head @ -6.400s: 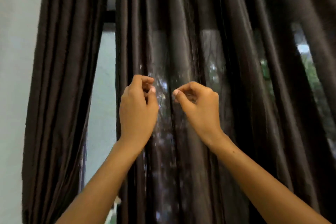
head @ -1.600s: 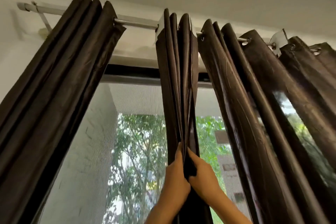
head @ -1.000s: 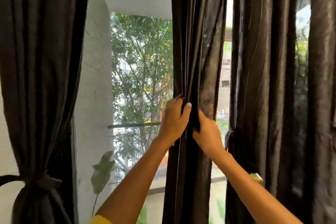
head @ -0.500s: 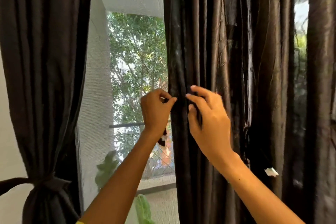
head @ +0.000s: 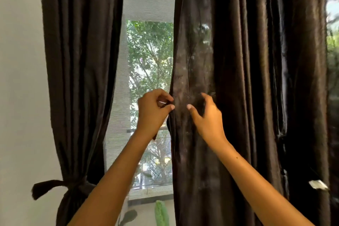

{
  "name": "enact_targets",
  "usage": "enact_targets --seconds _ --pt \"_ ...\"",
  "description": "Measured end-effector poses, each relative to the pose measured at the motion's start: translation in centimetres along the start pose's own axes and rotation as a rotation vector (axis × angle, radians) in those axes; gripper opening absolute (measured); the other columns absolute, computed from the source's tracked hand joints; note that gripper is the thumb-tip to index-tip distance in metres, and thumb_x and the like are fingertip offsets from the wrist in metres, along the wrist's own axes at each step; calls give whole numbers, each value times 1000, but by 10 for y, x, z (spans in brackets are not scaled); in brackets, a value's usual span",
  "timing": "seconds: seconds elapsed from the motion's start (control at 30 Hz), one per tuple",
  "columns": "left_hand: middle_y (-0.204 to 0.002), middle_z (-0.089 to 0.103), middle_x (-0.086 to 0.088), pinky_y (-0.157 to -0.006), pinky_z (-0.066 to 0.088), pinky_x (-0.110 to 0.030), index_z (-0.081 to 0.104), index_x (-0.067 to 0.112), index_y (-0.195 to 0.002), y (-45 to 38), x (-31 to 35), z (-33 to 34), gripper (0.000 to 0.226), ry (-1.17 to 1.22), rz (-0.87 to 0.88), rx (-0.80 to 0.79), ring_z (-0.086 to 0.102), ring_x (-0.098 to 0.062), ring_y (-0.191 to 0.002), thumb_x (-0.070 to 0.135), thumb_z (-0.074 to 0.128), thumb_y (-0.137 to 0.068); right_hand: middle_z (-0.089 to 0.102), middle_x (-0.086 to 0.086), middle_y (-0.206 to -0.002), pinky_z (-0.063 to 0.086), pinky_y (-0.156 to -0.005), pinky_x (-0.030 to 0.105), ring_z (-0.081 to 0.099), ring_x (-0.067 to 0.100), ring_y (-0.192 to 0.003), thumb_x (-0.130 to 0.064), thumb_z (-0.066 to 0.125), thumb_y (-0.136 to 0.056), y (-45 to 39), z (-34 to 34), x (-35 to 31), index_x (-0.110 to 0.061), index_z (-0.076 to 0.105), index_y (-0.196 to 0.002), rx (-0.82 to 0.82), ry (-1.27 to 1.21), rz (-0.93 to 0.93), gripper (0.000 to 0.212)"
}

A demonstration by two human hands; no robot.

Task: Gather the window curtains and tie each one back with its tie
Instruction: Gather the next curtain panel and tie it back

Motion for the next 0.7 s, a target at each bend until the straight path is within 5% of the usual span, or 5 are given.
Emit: enact_targets --seconds 0.2,0.3,0.4,0.53,0.7 --pt "-77 57 5 -51 40 -1 58 11 -95 5 -4 -21 33 -15 -86 124 53 2 -63 3 79 -72 -7 20 -158 13 -113 56 2 35 -146 -46 64 -85 2 15 -6 -16 11 -152 134 151 78 90" --pt "-72 60 2 -55 42 -3 64 10 -85 4 -9 -27 20 -93 -128 120 51 1 -62 10 80 -73 28 16 -154 32 -106 47 31 31 -139 -41 71 -82 -2 18 -5 -13 11 -151 118 58 72 96" --pt "-67 58 4 -56 43 -8 62 13 -77 -1 -14 -32 17 -98 -185 118 53 -1 -60 9 79 -75 67 9 -113 49 -89 38 64 27 -102 -24 76 -81 -3 16 -9 -13 43 -138 138 18 30 67" --pt "-68 60 2 -65 51 -24 61 12 -77 3 -11 -34 17 -121 -159 143 58 -8 -63 8 78 -75 70 4 -96 56 -76 40 66 15 -78 -9 74 -80 10 17 -27 -8 69 -108 188 -51 -127 29" --pt "-73 69 -2 -75 56 -33 70 9 -77 14 -1 -28 8 -68 -50 181 67 -13 -72 8 78 -75 61 0 -88 51 -66 33 57 13 -67 -3 70 -81 31 31 -41 -13 69 -116 127 -48 -267 36"
Point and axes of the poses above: each hand's wrist, its own y-axis away from the middle knuckle, its own z-axis out of the palm, x = y × z, the point moved 5 cm from there along -y, towards the middle knuckle
